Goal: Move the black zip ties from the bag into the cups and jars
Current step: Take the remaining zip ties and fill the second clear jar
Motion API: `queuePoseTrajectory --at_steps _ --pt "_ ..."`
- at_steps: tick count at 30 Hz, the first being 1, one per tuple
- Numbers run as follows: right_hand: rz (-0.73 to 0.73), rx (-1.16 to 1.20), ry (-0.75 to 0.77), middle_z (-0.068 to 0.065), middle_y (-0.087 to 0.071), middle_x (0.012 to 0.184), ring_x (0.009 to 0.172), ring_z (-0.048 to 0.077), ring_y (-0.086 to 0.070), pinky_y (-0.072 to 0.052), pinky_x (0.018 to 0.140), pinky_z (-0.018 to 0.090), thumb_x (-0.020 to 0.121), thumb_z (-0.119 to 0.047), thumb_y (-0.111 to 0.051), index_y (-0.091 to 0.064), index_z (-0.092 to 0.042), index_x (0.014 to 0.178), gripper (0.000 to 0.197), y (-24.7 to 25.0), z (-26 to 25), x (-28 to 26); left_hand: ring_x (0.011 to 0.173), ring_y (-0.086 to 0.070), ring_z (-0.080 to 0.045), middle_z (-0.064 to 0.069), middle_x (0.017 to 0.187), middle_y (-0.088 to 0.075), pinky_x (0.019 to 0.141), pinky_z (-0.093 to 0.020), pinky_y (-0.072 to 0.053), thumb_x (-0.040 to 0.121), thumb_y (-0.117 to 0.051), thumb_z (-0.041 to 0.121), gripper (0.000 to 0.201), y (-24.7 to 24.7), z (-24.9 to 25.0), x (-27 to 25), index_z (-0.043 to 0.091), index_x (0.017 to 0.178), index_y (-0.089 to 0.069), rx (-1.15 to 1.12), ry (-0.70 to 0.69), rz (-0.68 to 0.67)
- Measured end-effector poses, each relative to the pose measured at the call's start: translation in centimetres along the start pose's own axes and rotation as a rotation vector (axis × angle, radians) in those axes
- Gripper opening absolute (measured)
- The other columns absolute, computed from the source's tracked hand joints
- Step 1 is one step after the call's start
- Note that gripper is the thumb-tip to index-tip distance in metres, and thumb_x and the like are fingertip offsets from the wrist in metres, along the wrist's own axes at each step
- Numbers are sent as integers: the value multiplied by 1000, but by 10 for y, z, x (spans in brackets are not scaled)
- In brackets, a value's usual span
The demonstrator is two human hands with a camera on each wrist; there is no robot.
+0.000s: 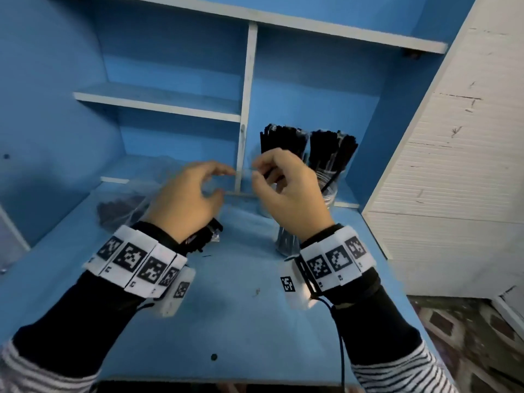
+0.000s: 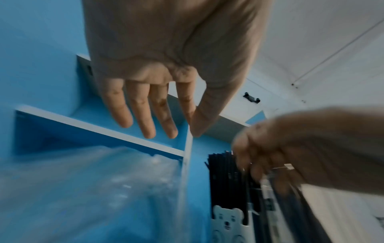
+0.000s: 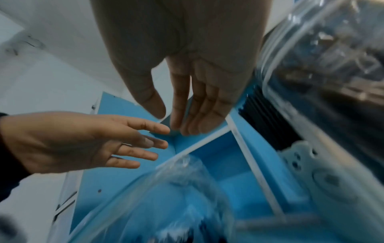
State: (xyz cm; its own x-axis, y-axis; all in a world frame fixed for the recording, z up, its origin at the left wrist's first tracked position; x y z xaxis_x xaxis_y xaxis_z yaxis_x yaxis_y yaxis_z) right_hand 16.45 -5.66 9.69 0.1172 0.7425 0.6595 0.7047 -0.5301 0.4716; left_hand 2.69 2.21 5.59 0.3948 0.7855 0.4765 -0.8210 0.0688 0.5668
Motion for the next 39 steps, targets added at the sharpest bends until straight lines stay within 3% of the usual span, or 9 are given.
queuePoseTrajectory --at_steps 3,6,8,11,18,24,28,33,39 --pt "-228 12 -140 3 -68 91 80 12 -60 -45 70 13 87 -12 -63 -68 -8 96 11 -55 25 -11 109 -59 -15 4 116 -64 97 -36 -46 81 -66 11 37 33 -26 0 39 105 -63 114 59 26" --pt "-448 -35 -274 5 -69 103 95 16 -63 -49 86 22 89 -16 -63 -68 -8 106 20 -99 48 -21 113 -56 -20 -1 120 -63 92 -31 -41 78 -72 28 34 46 -57 -2 41 106 -59 232 166 -143" --pt "-572 -81 -318 3 -67 115 107 15 -60 -46 95 23 91 -24 -61 -64 -12 119 30 -123 56 -25 113 -55 -22 0 123 -61 88 -30 -39 77 -76 23 40 47 -74 -5 43 109 -60 269 241 -248" --pt "-673 -151 -313 1 -63 126 116 16 -57 -38 91 18 93 -27 -59 -59 -18 128 36 -151 59 -24 110 -56 -17 7 123 -61 94 -31 -43 79 -75 13 44 44 -85 -9 43 110 -64 180 276 -289" --pt "-724 -244 -259 5 -62 129 116 23 -57 -39 89 21 89 -26 -64 -53 -20 134 47 -188 59 -16 106 -60 -7 11 115 -67 94 -29 -47 77 -70 -1 47 49 -96 -6 41 99 -69 113 284 -158" --pt "-747 -366 -259 7 -58 130 118 29 -54 -42 95 30 85 -28 -66 -48 -33 136 54 -196 72 -16 67 -53 6 9 107 -68 73 -18 -43 79 -69 -1 40 53 -92 -6 33 101 -74 101 307 -63" --pt "-756 -469 -269 8 -49 131 122 38 -44 -41 103 45 87 -30 -60 -41 -46 137 56 -204 74 -19 75 -58 -3 10 115 -67 79 -23 -47 80 -67 0 40 53 -93 -7 34 99 -74 79 313 -39" --pt "-731 -312 -237 12 -50 123 110 34 -56 -43 98 34 88 -7 -58 -54 -31 134 52 -209 64 -18 93 -66 -11 10 123 -65 86 -29 -53 82 -65 1 41 58 -95 -7 37 100 -72 69 303 -19" --pt "-626 -216 -233 10 -61 119 109 26 -58 -37 93 21 86 -12 -65 -60 -27 129 45 -201 62 -10 88 -69 -15 9 126 -63 81 -38 -57 83 -65 3 40 59 -97 -8 37 103 -72 70 310 -34"
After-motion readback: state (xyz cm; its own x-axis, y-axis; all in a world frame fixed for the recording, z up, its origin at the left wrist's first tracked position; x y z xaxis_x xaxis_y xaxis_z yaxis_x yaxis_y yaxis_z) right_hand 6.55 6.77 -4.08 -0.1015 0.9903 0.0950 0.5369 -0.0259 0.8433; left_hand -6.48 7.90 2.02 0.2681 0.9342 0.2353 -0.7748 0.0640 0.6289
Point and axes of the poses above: each hand's wrist, its own x-axis towards the middle knuckle, its own y-axis out of the back of the hand, z = x × y, the point moved 9 cm from there along x, towards the middle knuckle
